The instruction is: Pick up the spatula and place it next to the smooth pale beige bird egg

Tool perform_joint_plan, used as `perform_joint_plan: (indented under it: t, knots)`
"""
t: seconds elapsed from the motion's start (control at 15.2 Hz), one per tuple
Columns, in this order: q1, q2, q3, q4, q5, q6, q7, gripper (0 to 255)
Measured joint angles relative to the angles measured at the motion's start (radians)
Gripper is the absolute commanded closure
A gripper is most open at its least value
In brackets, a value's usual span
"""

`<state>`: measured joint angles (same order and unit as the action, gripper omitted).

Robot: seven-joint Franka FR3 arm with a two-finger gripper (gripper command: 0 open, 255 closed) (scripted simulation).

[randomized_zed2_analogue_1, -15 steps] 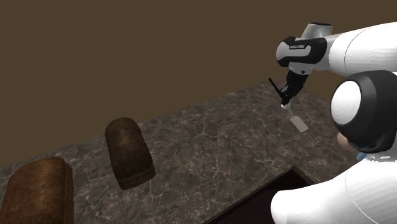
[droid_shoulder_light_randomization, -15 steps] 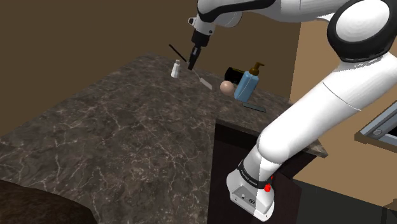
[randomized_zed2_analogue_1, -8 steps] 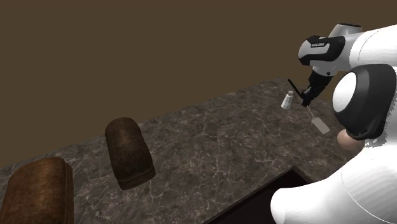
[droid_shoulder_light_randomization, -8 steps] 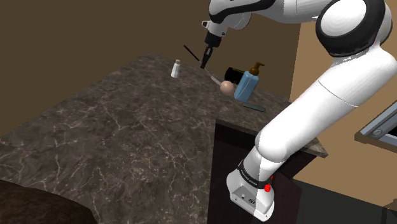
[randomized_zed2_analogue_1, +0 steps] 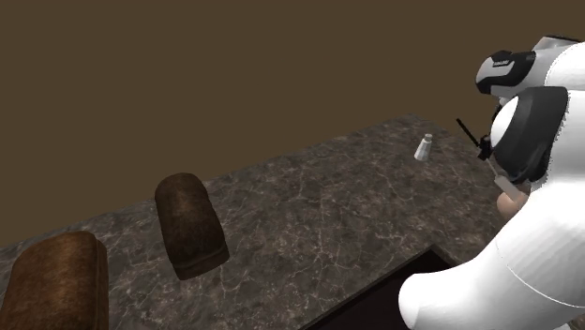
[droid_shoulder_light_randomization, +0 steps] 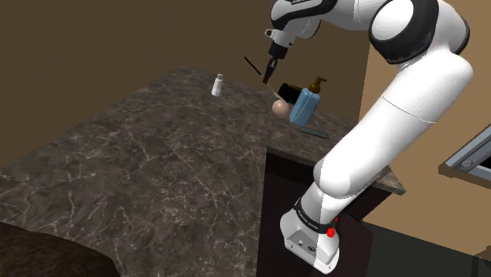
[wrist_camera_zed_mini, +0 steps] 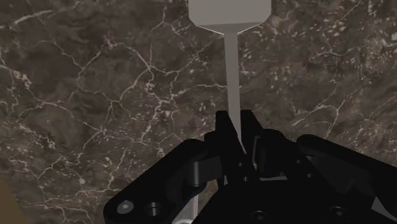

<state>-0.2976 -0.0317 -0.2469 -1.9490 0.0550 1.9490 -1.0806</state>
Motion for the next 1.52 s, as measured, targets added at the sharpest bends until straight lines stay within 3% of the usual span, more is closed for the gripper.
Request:
perform_joint_plan:
  t: [0.59, 1.19, 1.52]
  knots:
    - [-0.117, 0.222, -0.089, 0.274, 0.077, -0.077, -0.219, 255]
    - [-0.279, 0.5, -0.122, 0.655, 0.176, -0.209, -0.382, 255]
    - [-0.285, 0.522, -0.119, 0.63, 0.185, -0.165, -0.396, 255]
